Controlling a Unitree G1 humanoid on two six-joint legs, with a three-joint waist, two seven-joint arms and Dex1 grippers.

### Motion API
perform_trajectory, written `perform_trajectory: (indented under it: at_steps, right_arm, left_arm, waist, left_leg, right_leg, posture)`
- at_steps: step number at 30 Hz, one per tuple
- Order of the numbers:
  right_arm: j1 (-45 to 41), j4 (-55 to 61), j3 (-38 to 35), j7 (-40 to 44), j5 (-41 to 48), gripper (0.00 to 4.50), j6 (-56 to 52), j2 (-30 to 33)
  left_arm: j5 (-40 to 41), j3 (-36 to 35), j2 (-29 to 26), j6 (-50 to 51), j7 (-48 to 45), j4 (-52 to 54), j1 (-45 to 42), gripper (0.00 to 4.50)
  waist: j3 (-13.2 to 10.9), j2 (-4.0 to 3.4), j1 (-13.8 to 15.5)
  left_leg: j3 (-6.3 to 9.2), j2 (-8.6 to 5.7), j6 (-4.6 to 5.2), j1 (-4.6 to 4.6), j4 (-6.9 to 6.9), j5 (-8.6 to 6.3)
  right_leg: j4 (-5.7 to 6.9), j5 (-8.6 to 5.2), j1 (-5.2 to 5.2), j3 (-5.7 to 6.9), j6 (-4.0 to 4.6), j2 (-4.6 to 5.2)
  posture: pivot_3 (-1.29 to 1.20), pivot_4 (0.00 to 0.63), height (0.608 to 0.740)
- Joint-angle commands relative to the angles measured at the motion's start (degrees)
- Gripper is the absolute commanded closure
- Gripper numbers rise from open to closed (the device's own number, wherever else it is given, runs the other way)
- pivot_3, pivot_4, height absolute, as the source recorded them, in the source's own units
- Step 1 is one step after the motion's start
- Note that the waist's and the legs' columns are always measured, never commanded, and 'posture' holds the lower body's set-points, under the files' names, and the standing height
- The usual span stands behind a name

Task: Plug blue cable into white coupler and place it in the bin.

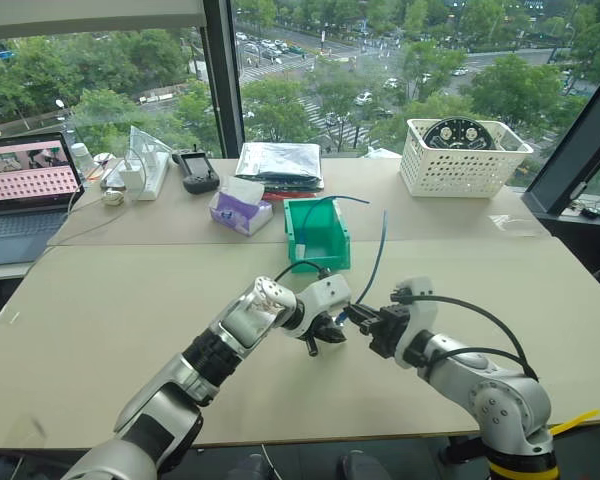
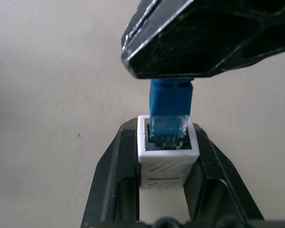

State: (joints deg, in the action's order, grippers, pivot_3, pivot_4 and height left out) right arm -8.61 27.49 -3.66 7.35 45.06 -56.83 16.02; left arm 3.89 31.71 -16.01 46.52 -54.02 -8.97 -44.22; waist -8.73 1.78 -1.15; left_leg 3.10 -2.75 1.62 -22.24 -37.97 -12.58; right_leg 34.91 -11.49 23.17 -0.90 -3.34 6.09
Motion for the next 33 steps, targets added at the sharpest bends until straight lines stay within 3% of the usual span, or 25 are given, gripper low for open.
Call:
perform_trajectory:
  at_steps: [1,8,12,16,20,26,32,33]
  right_arm:
    - [-0.21,-3.71,-2.84,-3.01,1.59,4.5,-4.95,-1.34]
    - [-7.02,-2.22,-13.65,-6.42,7.66,4.5,-8.15,0.67]
    - [-14.61,-5.32,-19.54,-6.95,10.6,4.5,-9.64,5.86]
    - [-22.96,-10.58,-18.64,-4.67,10.03,4.5,-9.77,8.91]
    - [-33.17,-19.9,-12.72,1.8,5.45,4.5,-6.48,11.26]
    - [-48.25,-43.23,-0.85,15.27,-8.4,4.5,7.47,11.15]
    - [-57.75,-67.32,6.47,26.44,-21.02,4.5,23.28,8.09]
    - [-58.67,-70.25,6.72,27.48,-22.3,4.09,25.23,7.53]
  left_arm:
    - [2.21,-1.97,0.22,0.88,-1.18,2.82,0.12,2.65]
    - [2.12,-3.44,0.01,-1.5,0.52,2.14,1.2,0.09]
    - [5.51,-7.09,-0.89,-1.7,0.7,7.22,6.44,0.09]
    - [11.52,-13.64,-0.66,-0.65,1.07,13.75,13.24,0.09]
    - [20.93,-24.24,0.73,-3.83,0.91,20.69,24.17,0.09]
    - [23.66,-32.81,-2.68,-12.09,1.49,24.55,38.3,0.09]
    - [24.16,-39.02,-2.2,-17.32,7.58,24.99,41.72,0.09]
    - [23.59,-39.3,-2.3,-18.21,8.45,24.91,41.89,0.07]
  waist:
    - [-0.03,0.0,0.12]
    - [-0.18,-0.19,0.29]
    - [-0.55,-0.47,0.4]
    - [-0.6,-0.51,0.11]
    - [-0.7,-0.63,-0.37]
    - [-0.74,-0.68,-0.2]
    - [-0.76,-0.67,0.45]
    - [-0.76,-0.67,0.48]
  left_leg:
    - [0.0,0.0,0.0,-0.02,0.0,0.0]
    - [-0.02,-0.22,-0.05,-0.96,0.0,0.07]
    - [-0.12,-0.35,-0.05,-0.98,0.0,0.07]
    - [-0.1,-0.32,-0.03,-1.0,0.05,0.06]
    - [-0.11,-0.33,-0.03,-1.03,0.1,0.06]
    - [-0.21,-0.34,-0.02,-0.97,0.1,0.06]
    - [-0.16,-0.38,-0.04,-0.98,0.1,0.07]
    - [-0.13,-0.4,-0.04,-0.99,0.1,0.07]
  right_leg:
    - [0.0,0.0,0.02,0.01,0.0,0.0]
    - [0.23,0.18,1.13,-0.12,0.26,0.03]
    - [0.13,0.14,1.11,-0.16,0.17,0.2]
    - [0.14,0.14,1.15,-0.14,0.19,0.14]
    - [0.15,0.37,1.2,-0.16,0.57,0.14]
    - [0.1,0.39,1.16,-0.16,0.61,0.15]
    - [0.09,0.41,1.16,-0.09,0.64,0.14]
    - [0.1,0.42,1.14,-0.08,0.65,0.15]
  posture:
    - [0.0,0.15,0.727]
    - [0.0,0.15,0.727]
    - [0.0,0.15,0.727]
    - [0.0,0.15,0.727]
    - [0.0,0.15,0.727]
    - [0.0,0.15,0.727]
    - [0.0,0.15,0.727]
    - [0.0,0.15,0.727]
